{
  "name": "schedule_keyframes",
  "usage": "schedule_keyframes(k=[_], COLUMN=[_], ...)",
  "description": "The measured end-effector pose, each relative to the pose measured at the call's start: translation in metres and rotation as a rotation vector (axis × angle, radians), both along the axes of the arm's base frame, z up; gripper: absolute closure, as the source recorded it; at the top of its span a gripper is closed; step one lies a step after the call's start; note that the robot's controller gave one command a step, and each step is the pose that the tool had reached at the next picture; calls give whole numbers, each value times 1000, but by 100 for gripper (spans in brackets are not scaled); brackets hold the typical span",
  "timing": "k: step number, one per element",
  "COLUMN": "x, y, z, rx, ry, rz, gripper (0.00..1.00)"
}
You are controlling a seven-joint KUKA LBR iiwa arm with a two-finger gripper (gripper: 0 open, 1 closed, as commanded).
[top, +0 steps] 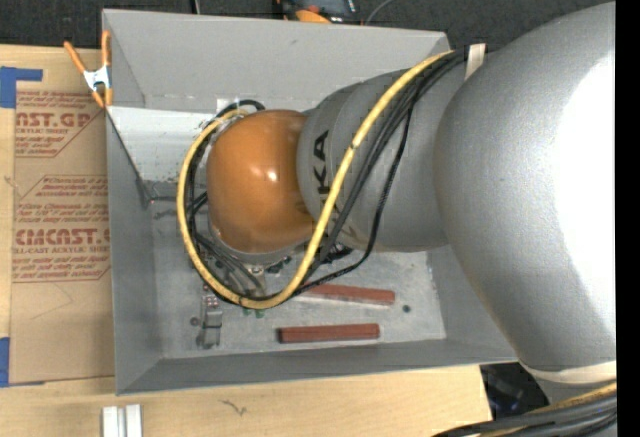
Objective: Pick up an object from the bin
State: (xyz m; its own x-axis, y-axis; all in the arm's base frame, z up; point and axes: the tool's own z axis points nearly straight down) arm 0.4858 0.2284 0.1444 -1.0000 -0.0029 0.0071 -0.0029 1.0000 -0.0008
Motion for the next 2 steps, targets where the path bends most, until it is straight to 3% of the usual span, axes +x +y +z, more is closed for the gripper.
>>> schedule_keyframes(k=[1, 2], x=[43, 41], y=[-104, -185], z=[-78, -60], rx=[-2, 1], ry=[-4, -7], rz=[158, 389], gripper=[0, 0])
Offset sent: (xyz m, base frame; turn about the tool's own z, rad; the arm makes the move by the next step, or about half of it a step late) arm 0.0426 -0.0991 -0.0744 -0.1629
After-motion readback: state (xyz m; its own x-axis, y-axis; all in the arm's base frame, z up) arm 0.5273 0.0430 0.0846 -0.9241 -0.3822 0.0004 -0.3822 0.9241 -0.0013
